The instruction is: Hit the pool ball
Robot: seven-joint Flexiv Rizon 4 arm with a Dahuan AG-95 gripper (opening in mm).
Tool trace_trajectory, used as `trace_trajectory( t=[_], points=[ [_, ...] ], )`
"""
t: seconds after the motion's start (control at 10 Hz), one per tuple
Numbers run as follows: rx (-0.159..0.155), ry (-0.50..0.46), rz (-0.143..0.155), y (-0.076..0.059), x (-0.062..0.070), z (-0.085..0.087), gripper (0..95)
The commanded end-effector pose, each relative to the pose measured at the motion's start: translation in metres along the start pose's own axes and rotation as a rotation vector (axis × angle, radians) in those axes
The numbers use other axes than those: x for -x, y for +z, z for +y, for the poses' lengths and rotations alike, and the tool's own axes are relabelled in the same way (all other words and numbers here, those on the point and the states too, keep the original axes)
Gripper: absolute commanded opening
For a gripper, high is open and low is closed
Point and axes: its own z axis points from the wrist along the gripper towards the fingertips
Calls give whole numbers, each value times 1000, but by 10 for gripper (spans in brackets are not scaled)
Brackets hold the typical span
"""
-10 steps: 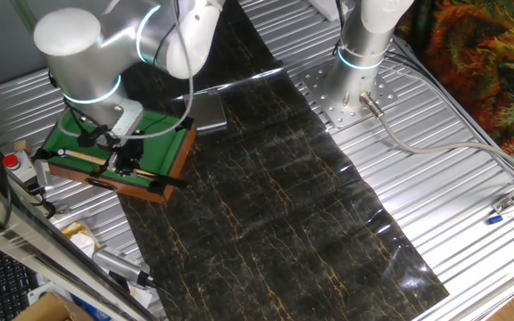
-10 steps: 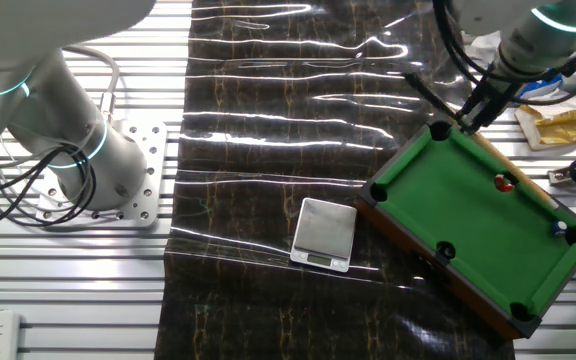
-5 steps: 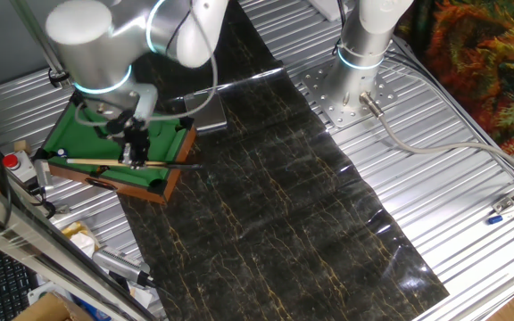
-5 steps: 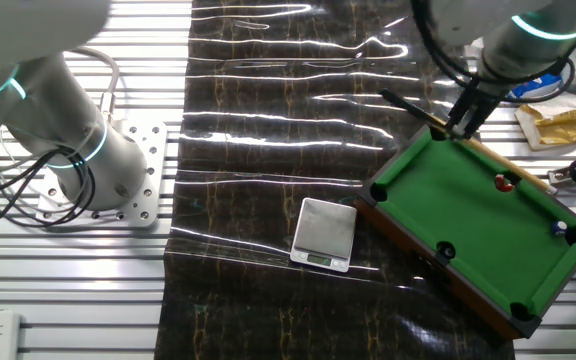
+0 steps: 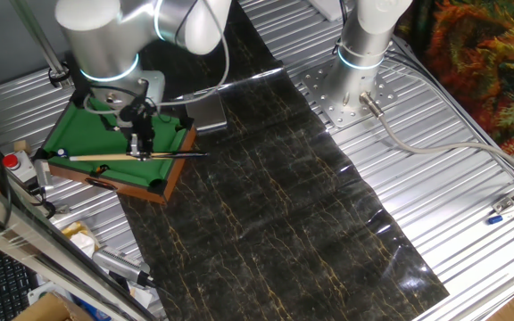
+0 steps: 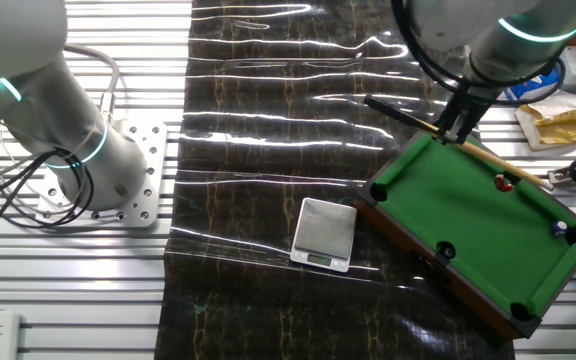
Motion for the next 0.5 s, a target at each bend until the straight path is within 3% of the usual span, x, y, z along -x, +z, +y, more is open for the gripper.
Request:
trace_trajectory(
  t=[0.1, 0.5],
  points=[
    [7, -16, 14, -4, 5, 9, 0],
    [17, -52, 37, -6, 7, 20, 0]
  ],
)
